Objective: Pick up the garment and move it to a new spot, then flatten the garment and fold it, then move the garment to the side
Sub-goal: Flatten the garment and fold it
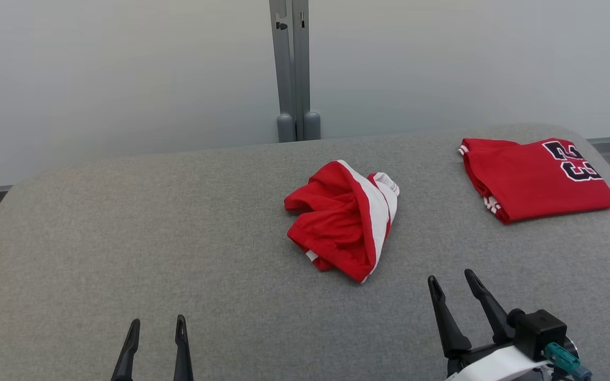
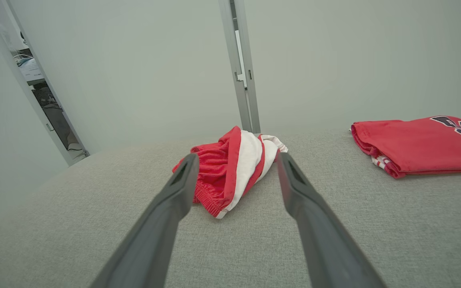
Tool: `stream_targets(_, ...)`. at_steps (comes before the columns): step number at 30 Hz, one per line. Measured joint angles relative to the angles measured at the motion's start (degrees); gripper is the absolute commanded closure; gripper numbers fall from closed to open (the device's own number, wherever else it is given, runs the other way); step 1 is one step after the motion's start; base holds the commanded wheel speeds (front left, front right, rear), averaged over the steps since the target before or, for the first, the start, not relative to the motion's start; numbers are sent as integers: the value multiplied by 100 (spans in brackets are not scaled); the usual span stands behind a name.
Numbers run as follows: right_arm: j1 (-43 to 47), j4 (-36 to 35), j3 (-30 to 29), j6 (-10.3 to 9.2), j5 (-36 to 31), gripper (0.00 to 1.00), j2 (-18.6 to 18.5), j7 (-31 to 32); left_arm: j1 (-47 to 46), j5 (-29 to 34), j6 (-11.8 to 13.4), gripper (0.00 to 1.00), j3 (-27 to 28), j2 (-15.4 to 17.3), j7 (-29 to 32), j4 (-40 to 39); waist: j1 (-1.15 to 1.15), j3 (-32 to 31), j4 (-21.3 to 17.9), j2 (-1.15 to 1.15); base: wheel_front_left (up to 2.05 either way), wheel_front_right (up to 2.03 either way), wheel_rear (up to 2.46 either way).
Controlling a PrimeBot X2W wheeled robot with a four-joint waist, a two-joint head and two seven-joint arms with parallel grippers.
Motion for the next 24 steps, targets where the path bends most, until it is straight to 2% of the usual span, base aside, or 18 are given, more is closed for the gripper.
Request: stream_targets(24, 6, -9, -13, -1, 31, 0, 29, 0, 6, 96, -16, 0, -100, -1, 0, 35, 0, 29, -6, 0, 0, 0, 0)
